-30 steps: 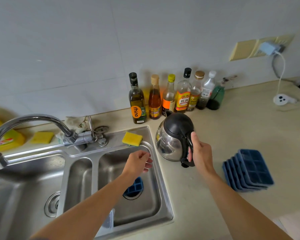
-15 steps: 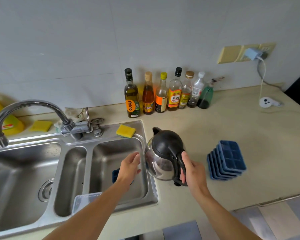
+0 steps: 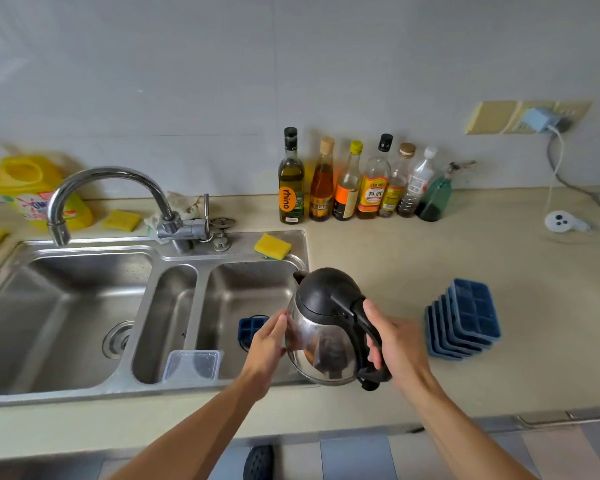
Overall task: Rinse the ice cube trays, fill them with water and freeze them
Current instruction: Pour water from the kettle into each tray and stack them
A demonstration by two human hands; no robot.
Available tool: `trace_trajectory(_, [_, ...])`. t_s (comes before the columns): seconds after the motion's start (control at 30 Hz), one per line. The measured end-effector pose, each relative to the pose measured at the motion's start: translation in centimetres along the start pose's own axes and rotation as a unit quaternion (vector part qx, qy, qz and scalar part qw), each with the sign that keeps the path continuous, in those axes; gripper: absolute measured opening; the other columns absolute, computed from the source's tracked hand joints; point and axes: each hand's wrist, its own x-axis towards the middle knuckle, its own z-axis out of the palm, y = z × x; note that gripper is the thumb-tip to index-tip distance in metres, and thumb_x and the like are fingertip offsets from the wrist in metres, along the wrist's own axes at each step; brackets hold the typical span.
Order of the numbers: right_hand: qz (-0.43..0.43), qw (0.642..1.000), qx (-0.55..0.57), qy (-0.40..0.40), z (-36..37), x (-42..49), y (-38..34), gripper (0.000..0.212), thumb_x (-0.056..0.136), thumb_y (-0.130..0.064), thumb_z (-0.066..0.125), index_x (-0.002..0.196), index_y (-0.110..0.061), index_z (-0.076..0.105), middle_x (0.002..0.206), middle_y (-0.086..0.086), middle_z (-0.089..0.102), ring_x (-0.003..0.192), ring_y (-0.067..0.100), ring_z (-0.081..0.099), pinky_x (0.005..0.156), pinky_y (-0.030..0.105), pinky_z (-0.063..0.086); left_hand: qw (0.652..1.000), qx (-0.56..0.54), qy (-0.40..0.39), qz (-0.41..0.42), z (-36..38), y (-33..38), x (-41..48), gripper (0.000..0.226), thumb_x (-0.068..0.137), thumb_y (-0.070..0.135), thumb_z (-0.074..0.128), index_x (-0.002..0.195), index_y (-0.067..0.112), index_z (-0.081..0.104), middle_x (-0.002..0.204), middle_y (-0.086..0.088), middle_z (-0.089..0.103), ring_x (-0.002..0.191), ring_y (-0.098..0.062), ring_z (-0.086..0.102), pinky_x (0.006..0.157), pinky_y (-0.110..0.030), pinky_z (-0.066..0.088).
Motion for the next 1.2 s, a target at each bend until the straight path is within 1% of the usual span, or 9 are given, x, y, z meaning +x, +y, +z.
trace_trajectory(0.1, [0.002,1.000,0.001,-0.011,0.9,-0.3,-0.5,0.065,0.069,-0.077,0.064,0.046,-0.016,0.059,0.047,0.007,0.052,0.041,0.021,0.048,0.044,0.026,0.040,1.000,-0.012,0.004,0.005,-0.9,-0.2,-0.6,0.032,0.108,0.038,0.042,0.114,0.042,0.073,0.114,0.005,0.075,0.108,-0.009,0.070,0.082,-0.026,0.056])
trace_trajectory(0.23, [-0.001,0.999,-0.001,-0.034,2.3,-0.5,-1.4,0.061,0.069,-0.072,0.067,0.049,-0.014,0.061,0.051,0.007,0.055,0.041,0.020,0.048,0.041,0.026,0.038,1.000,-0.024,0.014,0.007,-2.5,-0.9,-1.3,0.033,0.108,0.038,0.041,0.114,0.033,0.073,0.114,-0.002,0.074,0.112,-0.018,0.068,0.089,-0.033,0.054])
trace_trajectory(0.37, [-0.014,0.999,-0.013,-0.048,3.8,-0.4,-2.1,0.056,0.089,-0.054,0.071,0.050,-0.015,0.060,0.052,0.007,0.055,0.042,0.021,0.046,0.043,0.025,0.036,0.998,-0.047,0.029,0.007,-3.9,-1.6,-1.6,0.033,0.109,0.036,0.040,0.115,0.028,0.072,0.114,-0.005,0.074,0.114,-0.023,0.066,0.093,-0.039,0.053])
trace_trajectory(0.47, [-0.016,0.998,-0.023,-0.055,4.7,-0.3,-2.7,0.056,0.092,-0.048,0.069,0.047,-0.016,0.058,0.051,0.006,0.054,0.041,0.020,0.045,0.041,0.026,0.037,0.998,-0.059,0.031,-0.002,-4.5,-1.8,-1.7,0.035,0.109,0.035,0.038,0.108,0.024,0.072,0.113,-0.008,0.073,0.114,-0.026,0.066,0.091,-0.037,0.055])
trace_trajectory(0.6, [-0.008,0.997,-0.037,-0.062,6.0,-0.2,-3.3,0.058,0.089,-0.052,0.071,0.046,-0.016,0.055,0.050,0.005,0.052,0.042,0.021,0.043,0.041,0.026,0.036,0.996,-0.078,0.036,-0.022,-5.4,-2.1,-1.6,0.035,0.109,0.034,0.039,0.107,0.018,0.071,0.113,-0.011,0.073,0.115,-0.030,0.065,0.090,-0.038,0.055])
trace_trajectory(0.7, [0.002,0.997,-0.049,-0.065,6.9,-0.1,-3.6,0.056,0.074,-0.063,0.068,0.046,-0.016,0.054,0.050,0.006,0.051,0.041,0.020,0.042,0.040,0.025,0.035,0.994,-0.096,0.037,-0.036,-6.0,-2.4,-1.6,0.035,0.109,0.035,0.040,0.112,0.022,0.072,0.116,-0.009,0.073,0.116,-0.027,0.066,0.095,-0.043,0.055])
trace_trajectory(0.83, [0.014,0.996,-0.057,-0.062,7.6,0.1,-3.9,0.059,0.064,-0.070,0.067,0.044,-0.016,0.054,0.048,0.005,0.051,0.040,0.020,0.041,0.040,0.024,0.036,0.993,-0.102,0.032,-0.044,-6.6,-2.7,-1.4,0.035,0.110,0.032,0.039,0.112,0.013,0.068,0.114,-0.013,0.073,0.116,-0.033,0.065,0.091,-0.041,0.056])
trace_trajectory(1.03, [0.008,0.995,-0.075,-0.064,8.2,0.1,-4.2,0.059,0.073,-0.065,0.066,0.043,-0.016,0.055,0.043,0.003,0.049,0.038,0.019,0.042,0.040,0.024,0.038,0.990,-0.121,0.038,-0.057,-7.1,-2.9,-1.4,0.033,0.110,0.029,0.040,0.113,0.012,0.068,0.116,-0.013,0.072,0.116,-0.033,0.065,0.087,-0.039,0.056])
trace_trajectory(1.2, [0.005,0.994,-0.084,-0.063,8.7,0.2,-4.3,0.062,0.091,-0.052,0.069,0.042,-0.016,0.055,0.042,0.002,0.049,0.038,0.019,0.042,0.041,0.024,0.039,0.987,-0.138,0.042,-0.073,-7.4,-2.9,-1.4,0.033,0.110,0.028,0.039,0.114,0.009,0.066,0.114,-0.014,0.073,0.114,-0.033,0.067,0.083,-0.037,0.057])
